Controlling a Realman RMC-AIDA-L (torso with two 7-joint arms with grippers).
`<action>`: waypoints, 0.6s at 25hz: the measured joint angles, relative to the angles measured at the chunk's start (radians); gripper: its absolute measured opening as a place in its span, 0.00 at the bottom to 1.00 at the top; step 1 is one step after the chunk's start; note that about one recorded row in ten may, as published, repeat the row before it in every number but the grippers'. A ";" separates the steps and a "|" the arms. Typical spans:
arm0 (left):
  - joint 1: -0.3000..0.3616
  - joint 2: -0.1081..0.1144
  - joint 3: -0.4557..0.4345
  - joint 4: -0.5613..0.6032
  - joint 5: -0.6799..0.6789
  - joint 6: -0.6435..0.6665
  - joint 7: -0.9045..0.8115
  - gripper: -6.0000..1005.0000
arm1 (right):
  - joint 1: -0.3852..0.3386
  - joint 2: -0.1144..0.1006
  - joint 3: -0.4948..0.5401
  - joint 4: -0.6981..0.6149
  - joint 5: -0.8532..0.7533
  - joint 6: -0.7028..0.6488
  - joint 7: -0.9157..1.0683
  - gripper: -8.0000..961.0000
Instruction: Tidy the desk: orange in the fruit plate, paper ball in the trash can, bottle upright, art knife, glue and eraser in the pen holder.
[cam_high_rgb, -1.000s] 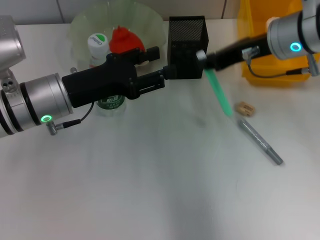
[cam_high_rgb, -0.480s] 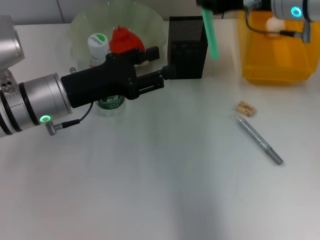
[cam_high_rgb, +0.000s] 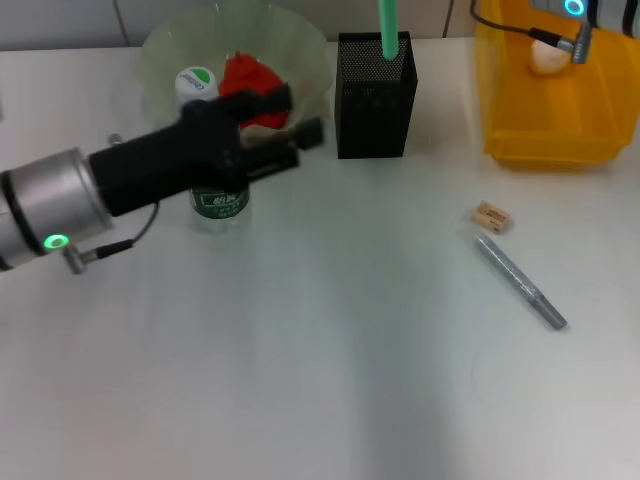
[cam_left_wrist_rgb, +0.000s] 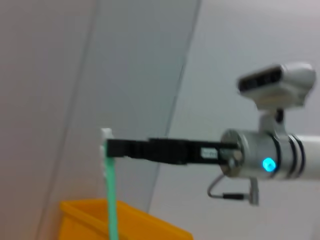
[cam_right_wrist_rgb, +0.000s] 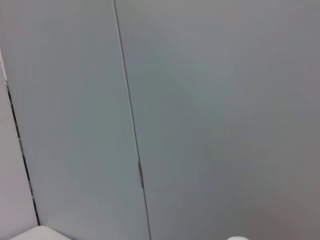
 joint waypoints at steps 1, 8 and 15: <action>0.000 0.000 0.000 0.000 0.000 0.000 0.000 0.68 | 0.003 0.000 0.001 0.044 0.088 0.010 -0.107 0.21; 0.022 0.001 -0.084 0.001 0.006 0.003 0.000 0.68 | 0.026 0.001 0.001 0.214 0.415 0.014 -0.499 0.21; 0.018 0.002 -0.090 0.001 0.006 -0.001 0.012 0.68 | 0.091 0.001 0.000 0.394 0.547 -0.012 -0.673 0.21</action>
